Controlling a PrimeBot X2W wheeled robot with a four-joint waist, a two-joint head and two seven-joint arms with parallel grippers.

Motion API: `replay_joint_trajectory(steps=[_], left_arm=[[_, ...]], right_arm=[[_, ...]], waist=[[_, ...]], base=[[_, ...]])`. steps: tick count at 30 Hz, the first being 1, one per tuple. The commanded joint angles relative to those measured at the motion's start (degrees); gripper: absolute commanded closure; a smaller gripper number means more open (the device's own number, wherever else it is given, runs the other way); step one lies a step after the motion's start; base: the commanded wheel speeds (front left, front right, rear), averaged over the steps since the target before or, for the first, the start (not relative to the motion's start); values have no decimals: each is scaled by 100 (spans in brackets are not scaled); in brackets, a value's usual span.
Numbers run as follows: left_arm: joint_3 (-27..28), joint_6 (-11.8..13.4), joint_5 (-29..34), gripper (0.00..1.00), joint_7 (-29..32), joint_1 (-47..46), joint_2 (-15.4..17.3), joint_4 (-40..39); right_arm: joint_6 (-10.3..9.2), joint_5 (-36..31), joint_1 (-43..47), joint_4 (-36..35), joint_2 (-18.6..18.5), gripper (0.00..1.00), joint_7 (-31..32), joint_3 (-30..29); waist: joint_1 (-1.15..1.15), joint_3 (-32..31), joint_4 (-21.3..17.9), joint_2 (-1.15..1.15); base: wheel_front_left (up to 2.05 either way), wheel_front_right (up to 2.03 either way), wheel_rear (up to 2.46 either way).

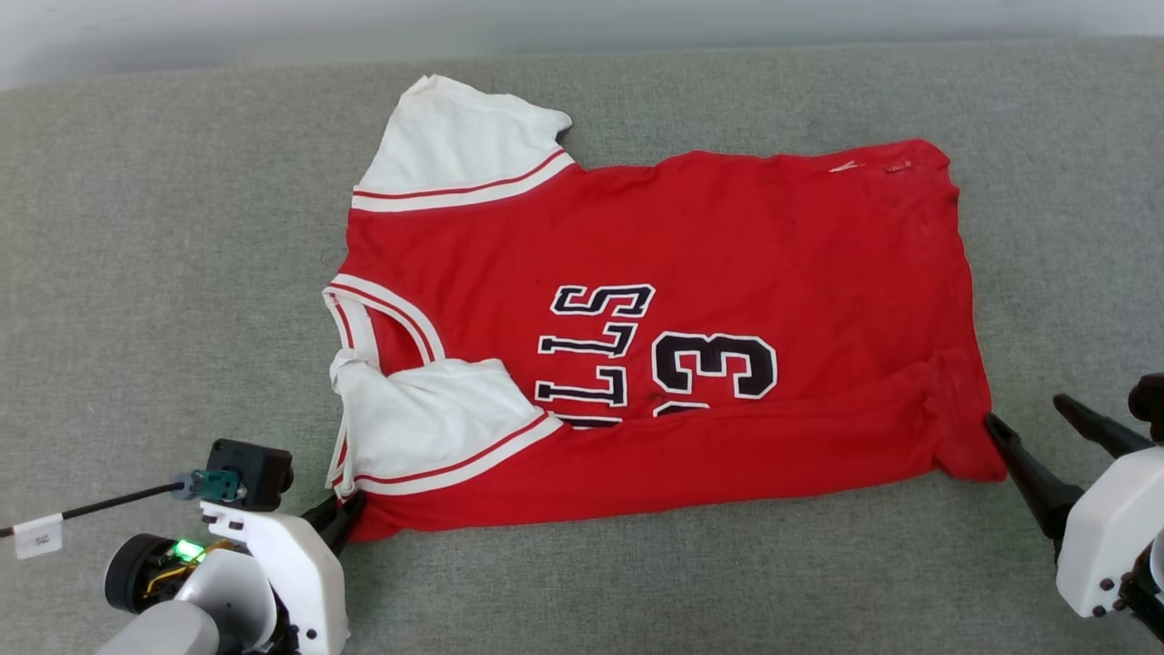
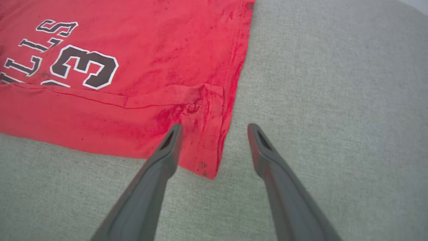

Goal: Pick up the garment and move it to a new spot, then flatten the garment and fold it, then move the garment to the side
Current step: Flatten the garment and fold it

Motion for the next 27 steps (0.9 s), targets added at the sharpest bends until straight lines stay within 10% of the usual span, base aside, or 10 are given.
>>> replay_joint_trajectory(steps=[1, 26, 27], left_arm=[[-224, -35, 3, 100, 112, 169, -141, 257], [109, 313, 430, 100, -324, 129, 447, -1731], [106, 314, 435, 100, -313, 121, 453, -1735]], right_arm=[[-2, -52, 78, 49, 66, 0, 60, -37], [-1, -996, -301, 1402, 894, 0, 1571, -112], [-1, -996, -303, 1482, 893, 64, 1607, -82]], waist=[[1, -47, 26, 0], [1, 104, 614, 0], [1, 119, 625, 0]], base=[[0, 0, 0], [0, 0, 0], [0, 0, 0]])
